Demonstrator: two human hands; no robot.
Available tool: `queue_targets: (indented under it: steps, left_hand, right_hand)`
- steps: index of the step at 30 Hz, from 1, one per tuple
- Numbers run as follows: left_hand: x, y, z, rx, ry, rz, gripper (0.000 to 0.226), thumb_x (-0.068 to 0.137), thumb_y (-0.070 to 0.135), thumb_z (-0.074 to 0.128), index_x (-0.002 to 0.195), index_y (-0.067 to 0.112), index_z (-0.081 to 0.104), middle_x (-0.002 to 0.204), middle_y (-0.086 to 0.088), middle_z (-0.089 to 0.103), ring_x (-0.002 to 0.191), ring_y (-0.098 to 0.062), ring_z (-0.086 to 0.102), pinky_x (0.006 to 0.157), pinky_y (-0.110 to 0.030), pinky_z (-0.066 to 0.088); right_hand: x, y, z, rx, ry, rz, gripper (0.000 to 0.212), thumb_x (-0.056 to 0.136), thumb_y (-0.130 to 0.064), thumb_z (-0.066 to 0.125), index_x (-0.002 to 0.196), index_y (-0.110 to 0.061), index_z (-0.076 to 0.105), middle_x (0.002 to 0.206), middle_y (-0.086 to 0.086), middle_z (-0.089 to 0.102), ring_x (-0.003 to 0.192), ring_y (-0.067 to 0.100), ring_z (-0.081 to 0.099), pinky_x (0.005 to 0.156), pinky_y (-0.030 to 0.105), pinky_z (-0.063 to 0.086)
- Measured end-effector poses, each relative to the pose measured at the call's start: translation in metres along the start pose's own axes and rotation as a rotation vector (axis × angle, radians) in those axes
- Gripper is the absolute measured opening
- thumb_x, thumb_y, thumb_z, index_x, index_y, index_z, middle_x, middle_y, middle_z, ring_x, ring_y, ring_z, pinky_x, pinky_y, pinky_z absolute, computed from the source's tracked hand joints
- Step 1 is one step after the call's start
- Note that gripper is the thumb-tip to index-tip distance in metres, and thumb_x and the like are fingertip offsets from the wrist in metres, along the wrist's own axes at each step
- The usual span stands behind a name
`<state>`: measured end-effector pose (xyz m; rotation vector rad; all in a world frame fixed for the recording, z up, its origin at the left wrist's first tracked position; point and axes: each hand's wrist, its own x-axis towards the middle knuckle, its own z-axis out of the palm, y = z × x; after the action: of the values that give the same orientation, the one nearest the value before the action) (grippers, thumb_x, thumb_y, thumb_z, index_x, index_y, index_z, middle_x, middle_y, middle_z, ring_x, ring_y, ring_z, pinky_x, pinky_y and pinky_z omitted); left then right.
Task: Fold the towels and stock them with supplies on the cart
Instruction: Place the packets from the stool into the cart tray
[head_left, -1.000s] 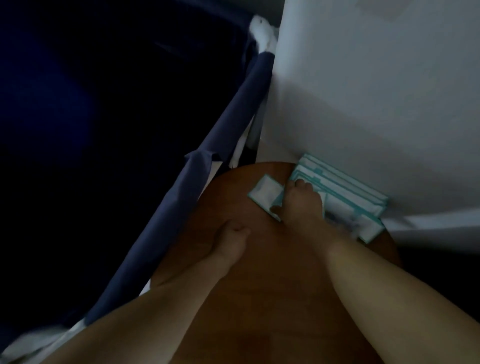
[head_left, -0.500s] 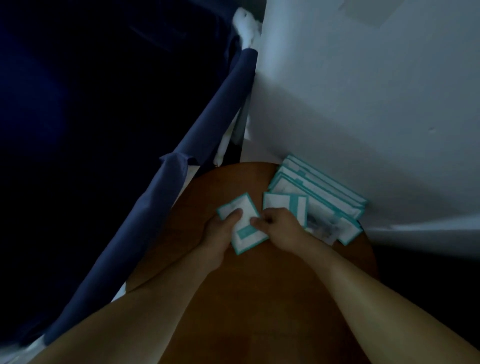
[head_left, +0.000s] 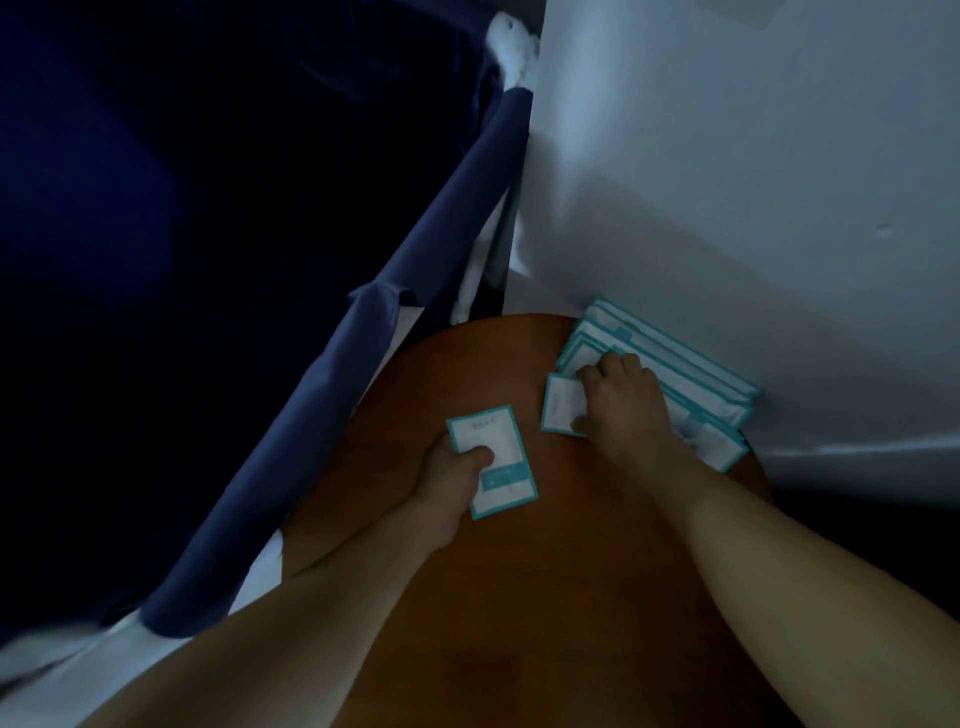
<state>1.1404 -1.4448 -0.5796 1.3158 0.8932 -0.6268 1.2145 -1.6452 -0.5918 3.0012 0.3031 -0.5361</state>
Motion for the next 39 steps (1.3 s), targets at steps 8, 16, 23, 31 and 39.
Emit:
queue_targets:
  steps: [8, 16, 23, 31, 39]
  left_hand:
    - [-0.062, 0.017, -0.004, 0.173, 0.102, 0.141, 0.025, 0.093, 0.002, 0.062, 0.117, 0.008, 0.060, 0.111, -0.013, 0.069, 0.092, -0.027, 0.067, 0.081, -0.039, 0.056]
    - [-0.164, 0.077, -0.013, 0.268, 0.139, 0.363, 0.015, 0.097, 0.024, 0.062, 0.111, 0.021, 0.059, 0.095, 0.000, 0.070, 0.076, -0.012, 0.072, 0.052, -0.021, 0.052]
    - [-0.250, 0.106, -0.014, 0.318, -0.005, 0.593, 0.015, 0.099, 0.018, 0.058, 0.113, 0.020, 0.060, 0.093, 0.001, 0.069, 0.081, -0.014, 0.068, 0.056, -0.024, 0.051]
    - [-0.345, 0.124, 0.002, 0.387, -0.148, 0.881, 0.012, 0.094, 0.017, 0.063, 0.105, 0.018, 0.065, 0.098, -0.001, 0.069, 0.085, -0.020, 0.068, 0.069, -0.033, 0.058]
    - [-0.452, 0.094, 0.087, 0.451, -0.322, 1.081, 0.015, 0.091, 0.014, 0.066, 0.104, 0.005, 0.065, 0.098, -0.009, 0.068, 0.084, -0.024, 0.063, 0.071, -0.029, 0.047]
  right_hand:
    - [-0.037, 0.008, -0.045, 0.434, -0.181, 0.110, 0.032, 0.088, -0.036, 0.067, 0.114, -0.018, 0.069, 0.115, 0.014, 0.069, 0.111, 0.033, 0.060, 0.083, 0.034, 0.046]
    - [-0.091, 0.001, -0.135, 0.780, -0.041, 0.214, 0.016, 0.086, -0.024, 0.075, 0.081, -0.021, 0.060, 0.099, 0.010, 0.072, 0.078, 0.021, 0.061, 0.065, 0.028, 0.041]
    - [-0.187, 0.003, -0.215, 1.065, 0.285, 0.412, 0.025, 0.076, -0.013, 0.082, 0.093, -0.015, 0.063, 0.096, 0.009, 0.071, 0.080, 0.025, 0.068, 0.071, 0.034, 0.055]
    - [-0.326, -0.004, -0.279, 1.138, 0.622, 0.510, 0.024, 0.076, -0.016, 0.085, 0.090, -0.015, 0.066, 0.087, 0.003, 0.070, 0.073, 0.018, 0.067, 0.063, 0.027, 0.054]
    - [-0.475, 0.053, -0.300, 1.268, 0.952, 0.641, 0.024, 0.077, -0.013, 0.085, 0.091, -0.018, 0.066, 0.092, 0.006, 0.074, 0.073, 0.017, 0.073, 0.063, 0.034, 0.061]
